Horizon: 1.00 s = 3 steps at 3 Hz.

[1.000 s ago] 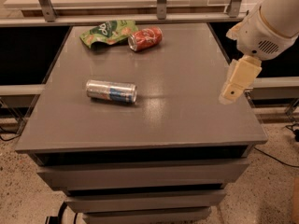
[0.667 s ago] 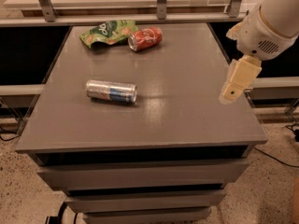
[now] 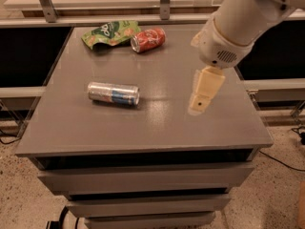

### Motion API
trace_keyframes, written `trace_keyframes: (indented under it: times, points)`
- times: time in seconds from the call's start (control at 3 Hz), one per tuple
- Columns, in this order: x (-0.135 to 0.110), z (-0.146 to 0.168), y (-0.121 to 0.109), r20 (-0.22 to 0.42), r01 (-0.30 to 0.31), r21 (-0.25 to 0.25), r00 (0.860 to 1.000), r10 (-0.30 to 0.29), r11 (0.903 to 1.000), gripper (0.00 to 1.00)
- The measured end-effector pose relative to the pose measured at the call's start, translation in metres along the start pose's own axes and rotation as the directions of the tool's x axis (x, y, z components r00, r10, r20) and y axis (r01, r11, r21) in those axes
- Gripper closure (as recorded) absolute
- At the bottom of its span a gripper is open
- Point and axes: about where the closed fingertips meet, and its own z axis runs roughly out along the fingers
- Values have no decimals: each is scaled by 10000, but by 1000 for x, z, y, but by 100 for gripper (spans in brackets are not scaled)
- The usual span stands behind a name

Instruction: Place redbull can upright

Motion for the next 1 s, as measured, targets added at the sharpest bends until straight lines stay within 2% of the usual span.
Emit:
trace_keyframes:
  times: [0.33,0.67,1.0]
  points:
    - [-44,17,12,-49,794,-307,9968,-796,9964,0]
    - [-84,33,22,-281,1424,-541,9892,-1441,9883,0]
    - [-118,51,28,-732,1729,-676,9814,-1777,9826,0]
